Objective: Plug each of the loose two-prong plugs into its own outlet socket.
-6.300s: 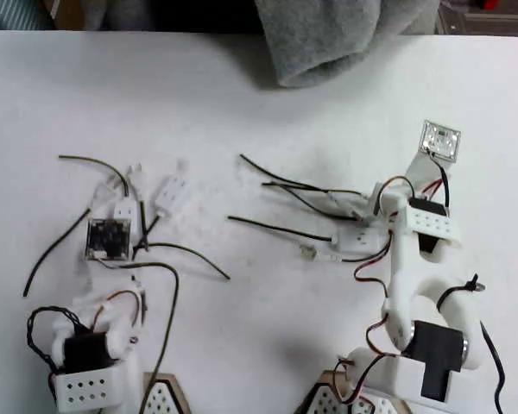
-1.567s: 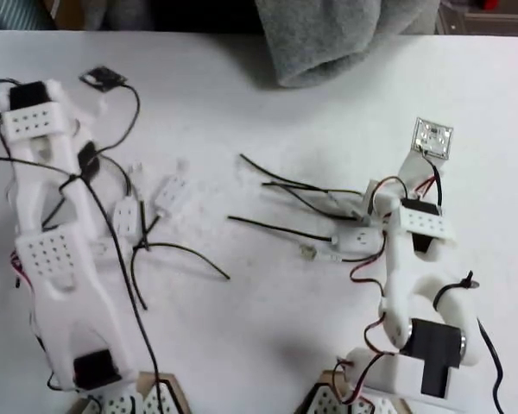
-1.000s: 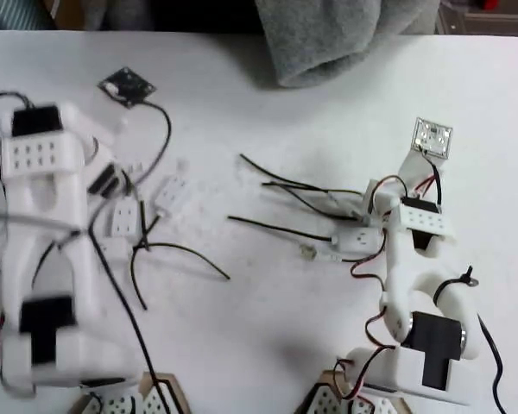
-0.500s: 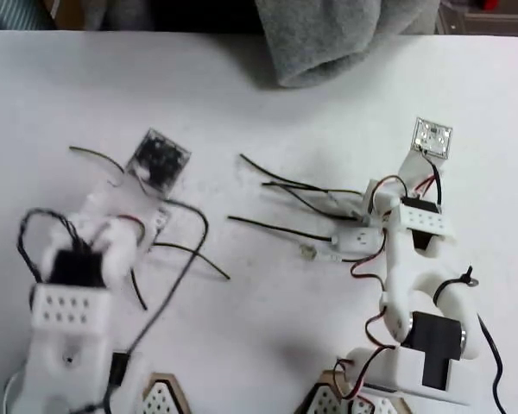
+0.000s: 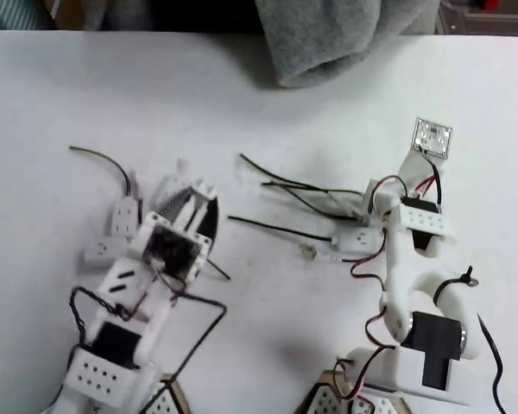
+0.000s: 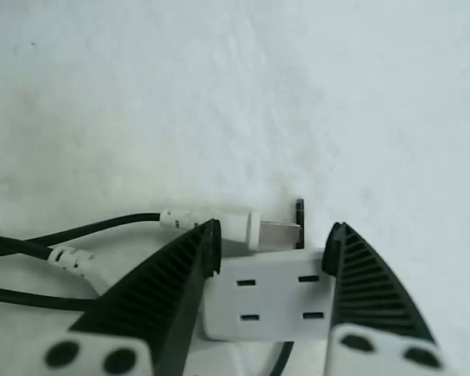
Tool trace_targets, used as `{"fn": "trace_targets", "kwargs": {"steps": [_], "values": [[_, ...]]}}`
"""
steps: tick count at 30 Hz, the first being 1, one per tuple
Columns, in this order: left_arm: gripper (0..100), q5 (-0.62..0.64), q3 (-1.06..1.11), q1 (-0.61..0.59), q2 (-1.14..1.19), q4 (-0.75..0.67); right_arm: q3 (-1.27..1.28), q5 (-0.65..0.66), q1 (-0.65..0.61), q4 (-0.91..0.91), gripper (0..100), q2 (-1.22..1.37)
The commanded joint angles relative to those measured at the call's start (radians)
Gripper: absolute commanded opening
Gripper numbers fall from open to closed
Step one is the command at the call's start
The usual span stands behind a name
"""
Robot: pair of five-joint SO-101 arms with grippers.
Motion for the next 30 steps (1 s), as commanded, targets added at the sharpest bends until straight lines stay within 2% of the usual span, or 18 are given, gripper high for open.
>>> {"fn": "trace_targets", "kwargs": {"steps": [1, 8, 13, 16, 20, 23, 25, 28, 30], "values": [[2, 0.023, -0.005, -0.039, -0.171, 0.025, -0.031, 0.005, -0.012, -0.01, 21.3, -0.005], [2, 0.14, 0.002, -0.05, -0.163, 0.023, -0.031, 0.005, -0.013, 0.021, 21.2, -0.116], [2, 0.16, 0.002, -0.054, -0.163, 0.04, -0.031, 0.005, -0.064, 0.128, 21.2, -0.433], [2, 0.16, 0.002, -0.047, -0.163, 0.048, -0.032, 0.005, -0.185, 0.17, 21.2, -0.69], [2, 0.16, 0.0, -0.047, -0.163, 0.041, -0.023, 0.015, -0.452, 0.203, 21.1, -0.972], [2, 0.161, -0.003, -0.03, -0.163, 0.037, -0.021, 0.204, -0.625, 0.265, 20.7, -1.038], [2, 0.161, -0.006, 0.002, -0.163, 0.02, -0.023, 0.321, -0.717, 0.291, 16.3, -1.038], [2, 0.153, 0.002, 0.071, -0.165, -0.043, -0.023, 0.379, -0.803, 0.326, 2.6, -1.047], [2, 0.153, 0.002, 0.104, -0.165, -0.048, -0.023, 0.387, -0.848, 0.341, 3.2, -1.049]]}}
